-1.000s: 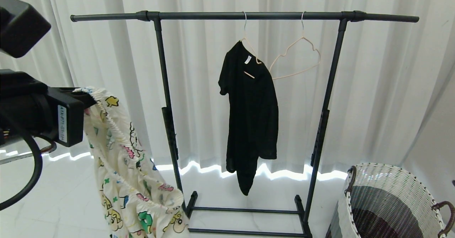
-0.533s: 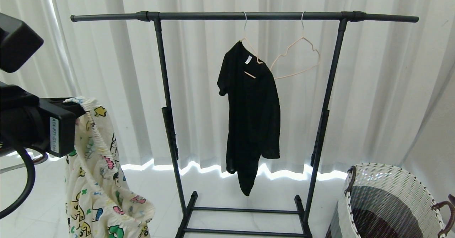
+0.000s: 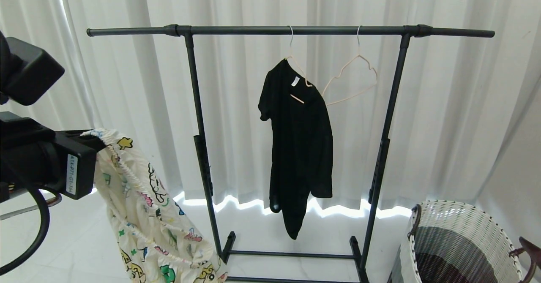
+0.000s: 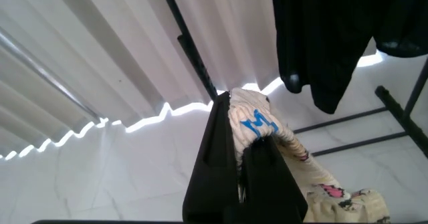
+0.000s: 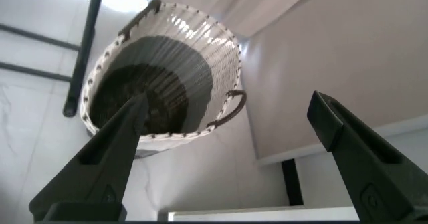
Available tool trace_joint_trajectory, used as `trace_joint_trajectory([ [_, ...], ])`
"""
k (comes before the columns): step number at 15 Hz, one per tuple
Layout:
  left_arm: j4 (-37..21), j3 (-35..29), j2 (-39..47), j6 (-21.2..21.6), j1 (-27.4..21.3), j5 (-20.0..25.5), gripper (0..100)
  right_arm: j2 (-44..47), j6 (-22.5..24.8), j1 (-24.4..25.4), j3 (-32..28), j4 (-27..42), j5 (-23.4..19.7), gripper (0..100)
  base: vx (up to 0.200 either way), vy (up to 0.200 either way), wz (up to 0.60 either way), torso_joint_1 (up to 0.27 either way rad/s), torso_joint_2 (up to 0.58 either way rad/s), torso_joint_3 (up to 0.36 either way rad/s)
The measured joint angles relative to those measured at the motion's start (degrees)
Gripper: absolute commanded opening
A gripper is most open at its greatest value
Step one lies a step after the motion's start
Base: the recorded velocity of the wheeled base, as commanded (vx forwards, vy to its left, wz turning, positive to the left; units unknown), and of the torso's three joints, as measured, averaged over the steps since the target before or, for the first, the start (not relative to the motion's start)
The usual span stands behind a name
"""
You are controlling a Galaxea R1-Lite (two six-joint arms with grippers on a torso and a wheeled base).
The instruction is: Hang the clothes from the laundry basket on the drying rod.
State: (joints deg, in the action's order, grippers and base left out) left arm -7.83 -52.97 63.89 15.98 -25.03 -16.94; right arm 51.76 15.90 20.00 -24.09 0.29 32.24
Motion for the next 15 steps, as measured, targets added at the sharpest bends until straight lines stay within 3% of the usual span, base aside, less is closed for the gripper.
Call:
trace_joint_trajectory([
  [2,-0.05,0.18,-0.04,0.00,-0.02,0.00,0,0.69,-3.91,0.02,-2.06,-0.02,-2.68,100,0.000,0.000,0.00,0.173,-0.46,-0.293],
  [6,-0.07,0.24,-0.04,0.02,0.00,0.00,0,4.44,-9.85,0.00,-8.73,-0.05,-3.51,100,0.000,0.000,0.00,0.181,-0.46,-0.281],
  [15,0.02,1.18,-0.80,2.62,-0.30,0.00,0,11.35,-10.73,0.00,-15.91,-0.13,-3.54,100,0.000,0.000,0.00,0.216,-0.49,-0.283],
])
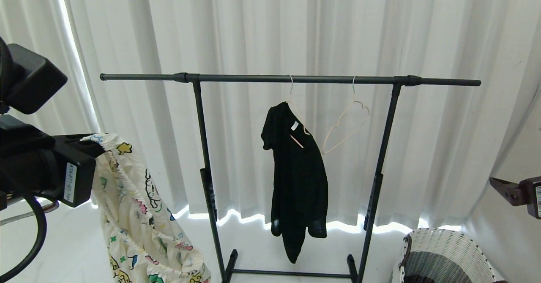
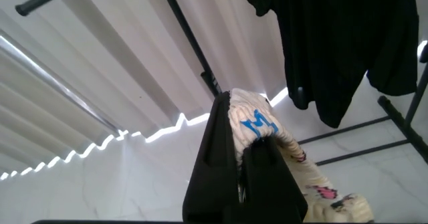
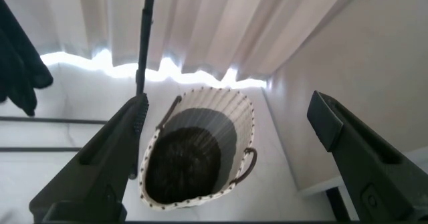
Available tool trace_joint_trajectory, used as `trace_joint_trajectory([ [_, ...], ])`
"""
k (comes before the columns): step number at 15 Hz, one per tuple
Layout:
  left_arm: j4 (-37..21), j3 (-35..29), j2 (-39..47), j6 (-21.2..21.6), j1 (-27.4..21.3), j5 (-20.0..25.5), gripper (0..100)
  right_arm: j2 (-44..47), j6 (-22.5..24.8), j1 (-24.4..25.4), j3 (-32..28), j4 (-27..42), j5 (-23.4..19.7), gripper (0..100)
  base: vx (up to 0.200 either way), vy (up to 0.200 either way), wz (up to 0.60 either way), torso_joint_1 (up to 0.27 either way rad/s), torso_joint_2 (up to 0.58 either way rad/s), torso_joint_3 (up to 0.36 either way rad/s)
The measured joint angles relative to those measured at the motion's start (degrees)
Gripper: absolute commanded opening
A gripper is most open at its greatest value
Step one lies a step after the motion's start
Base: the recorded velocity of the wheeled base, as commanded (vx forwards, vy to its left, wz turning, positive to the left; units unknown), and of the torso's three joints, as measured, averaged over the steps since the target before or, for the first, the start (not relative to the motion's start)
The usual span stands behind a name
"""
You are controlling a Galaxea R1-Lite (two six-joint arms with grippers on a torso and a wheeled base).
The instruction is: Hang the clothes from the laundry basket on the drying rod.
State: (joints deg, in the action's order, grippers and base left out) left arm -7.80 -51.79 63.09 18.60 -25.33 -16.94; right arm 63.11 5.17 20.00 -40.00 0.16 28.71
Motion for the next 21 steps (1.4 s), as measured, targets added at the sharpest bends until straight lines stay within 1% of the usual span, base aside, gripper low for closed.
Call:
trace_joint_trajectory([
  [2,0.04,0.74,-0.46,2.06,-0.05,0.01,0,0.54,0.02,0.00,-0.33,0.02,-0.02,100,0.000,0.000,0.00,0.234,-0.52,-0.281],
  [3,0.09,1.02,-0.71,2.36,-0.05,0.00,0,0.69,0.05,0.00,-0.40,0.02,-0.05,100,0.000,0.000,0.00,0.242,-0.53,-0.286],
  [8,0.11,1.32,-1.01,2.41,-0.07,0.00,0,1.17,0.07,0.00,-0.43,-0.16,-0.17,100,0.000,0.000,0.00,0.228,-0.50,-0.267],
  [10,0.06,1.32,-0.99,2.41,-0.05,-0.02,0,1.94,0.00,0.00,-0.29,-2.76,-0.22,100,0.000,0.000,0.00,0.066,-0.13,-0.073],
  [14,0.12,1.23,-0.85,2.35,0.00,-1.68,0,5.55,-0.30,-0.06,-0.22,-9.59,-0.06,100,0.000,0.200,0.00,0.015,-0.02,-0.013],
  [16,-0.02,1.23,-0.77,2.17,0.06,-1.79,0,7.17,-0.22,0.06,-0.43,-10.34,-0.17,100,0.000,0.200,0.00,0.017,0.00,-0.005],
  [21,0.11,1.71,-0.96,1.95,0.00,-1.57,0,9.18,-0.27,-0.11,-0.63,-10.36,-0.22,100,0.000,0.000,0.00,0.000,0.00,0.000],
])
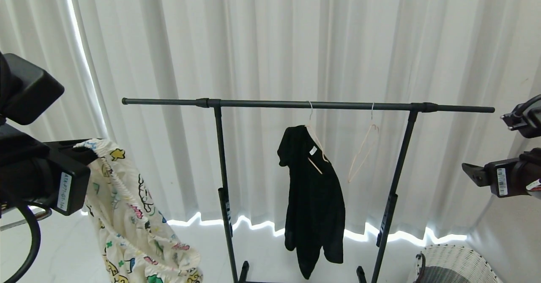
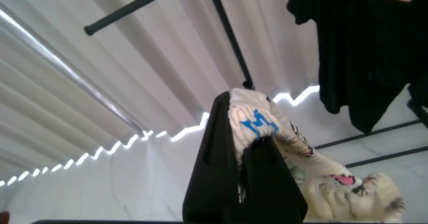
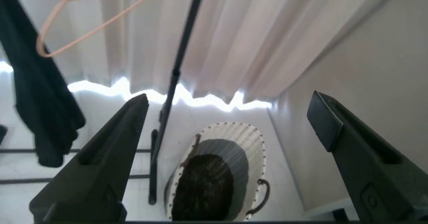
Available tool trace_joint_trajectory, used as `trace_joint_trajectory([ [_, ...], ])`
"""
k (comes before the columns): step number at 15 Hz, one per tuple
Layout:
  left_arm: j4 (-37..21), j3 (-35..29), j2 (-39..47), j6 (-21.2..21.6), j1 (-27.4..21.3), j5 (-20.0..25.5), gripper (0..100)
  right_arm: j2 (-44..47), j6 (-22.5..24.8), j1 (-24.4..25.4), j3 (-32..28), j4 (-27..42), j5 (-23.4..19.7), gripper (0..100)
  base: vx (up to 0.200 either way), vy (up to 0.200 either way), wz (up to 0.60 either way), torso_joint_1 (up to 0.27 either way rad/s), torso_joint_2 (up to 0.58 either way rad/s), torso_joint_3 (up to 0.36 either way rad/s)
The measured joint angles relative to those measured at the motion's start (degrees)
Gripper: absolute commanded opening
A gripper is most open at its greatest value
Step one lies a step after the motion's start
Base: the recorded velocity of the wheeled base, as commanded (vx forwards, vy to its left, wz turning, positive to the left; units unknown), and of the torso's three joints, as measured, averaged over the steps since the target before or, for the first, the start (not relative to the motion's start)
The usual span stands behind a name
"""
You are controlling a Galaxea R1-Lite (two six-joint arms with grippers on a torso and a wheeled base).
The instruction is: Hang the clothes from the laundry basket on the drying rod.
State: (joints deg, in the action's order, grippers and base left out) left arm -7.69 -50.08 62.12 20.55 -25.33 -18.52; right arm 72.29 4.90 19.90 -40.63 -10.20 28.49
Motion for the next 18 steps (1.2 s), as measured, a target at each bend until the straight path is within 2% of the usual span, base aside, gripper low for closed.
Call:
trace_joint_trajectory([
  [2,-0.07,0.17,-0.02,0.27,0.00,-0.01,0,0.33,0.05,0.09,0.06,-0.16,0.00,100,0.000,0.000,0.00,0.000,0.00,0.000],
  [14,-0.02,-0.05,-0.06,0.46,-0.05,0.18,0,2.88,-0.48,0.11,0.11,-3.25,-0.33,100,0.200,0.000,0.00,0.001,0.00,0.001],
  [18,0.00,-0.48,0.20,0.38,0.00,0.18,0,5.74,-6.31,0.13,0.00,-3.25,-0.38,100,0.200,0.000,0.00,0.001,0.00,0.005],
])
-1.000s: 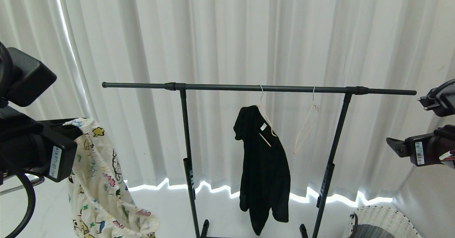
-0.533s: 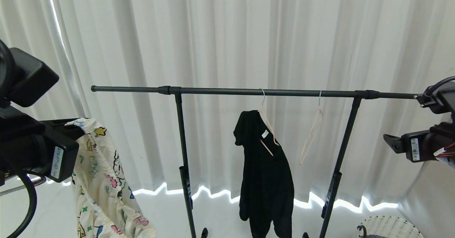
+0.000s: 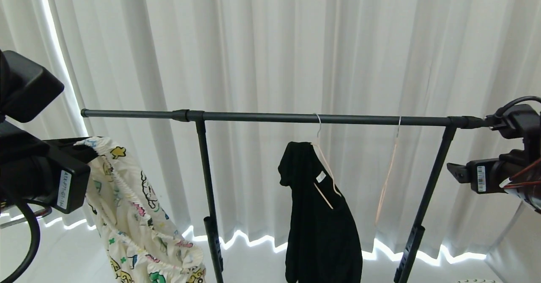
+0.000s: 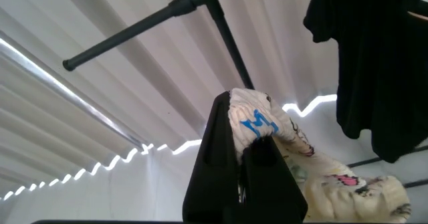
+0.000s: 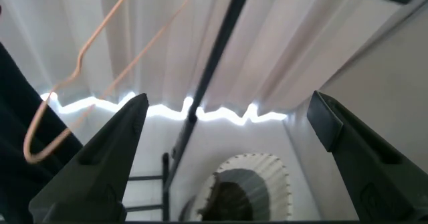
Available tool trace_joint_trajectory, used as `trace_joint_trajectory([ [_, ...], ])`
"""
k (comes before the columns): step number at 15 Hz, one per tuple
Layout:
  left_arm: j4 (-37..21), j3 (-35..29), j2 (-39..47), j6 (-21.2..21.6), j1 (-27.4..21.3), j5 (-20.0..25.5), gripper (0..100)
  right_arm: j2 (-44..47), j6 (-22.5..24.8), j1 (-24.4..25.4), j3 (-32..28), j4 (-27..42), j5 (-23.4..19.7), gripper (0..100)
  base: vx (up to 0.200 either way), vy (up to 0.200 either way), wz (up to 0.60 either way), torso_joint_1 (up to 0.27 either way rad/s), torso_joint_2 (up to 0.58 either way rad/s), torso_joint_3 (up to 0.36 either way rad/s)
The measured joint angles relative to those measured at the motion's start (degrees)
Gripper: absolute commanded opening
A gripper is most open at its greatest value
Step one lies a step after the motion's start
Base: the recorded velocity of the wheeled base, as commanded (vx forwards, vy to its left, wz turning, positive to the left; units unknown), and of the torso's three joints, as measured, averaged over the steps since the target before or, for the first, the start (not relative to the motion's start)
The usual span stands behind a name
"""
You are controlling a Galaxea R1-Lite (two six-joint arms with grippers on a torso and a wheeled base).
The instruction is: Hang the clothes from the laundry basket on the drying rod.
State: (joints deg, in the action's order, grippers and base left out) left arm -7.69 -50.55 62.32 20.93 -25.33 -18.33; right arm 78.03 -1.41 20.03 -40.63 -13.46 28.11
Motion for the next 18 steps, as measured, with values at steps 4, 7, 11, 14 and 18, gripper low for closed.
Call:
trace_joint_trajectory([
  [4,0.96,0.00,0.27,-0.07,-0.05,-0.02,0,3.80,-5.34,2.73,-0.11,0.07,0.00,100,0.100,0.000,0.00,0.002,0.00,0.002],
  [7,4.61,0.12,1.32,-0.05,0.00,-0.02,0,7.58,-6.00,5.71,-1.01,0.07,0.00,100,0.000,0.000,0.00,0.000,0.00,0.000],
  [11,7.29,0.30,3.52,-0.05,0.00,0.00,0,15.26,-9.89,8.85,-5.91,0.07,0.02,100,0.000,0.000,0.00,0.000,0.00,0.000],
  [14,7.36,1.13,3.89,-0.38,0.01,0.00,0,19.07,-10.40,8.35,-7.13,0.29,0.07,100,0.000,0.000,0.00,0.000,0.00,0.000],
  [18,7.36,2.32,4.13,-0.51,0.00,-0.02,0,20.48,-10.40,6.12,-7.18,0.66,0.18,100,0.000,0.000,0.00,0.000,0.00,0.000],
])
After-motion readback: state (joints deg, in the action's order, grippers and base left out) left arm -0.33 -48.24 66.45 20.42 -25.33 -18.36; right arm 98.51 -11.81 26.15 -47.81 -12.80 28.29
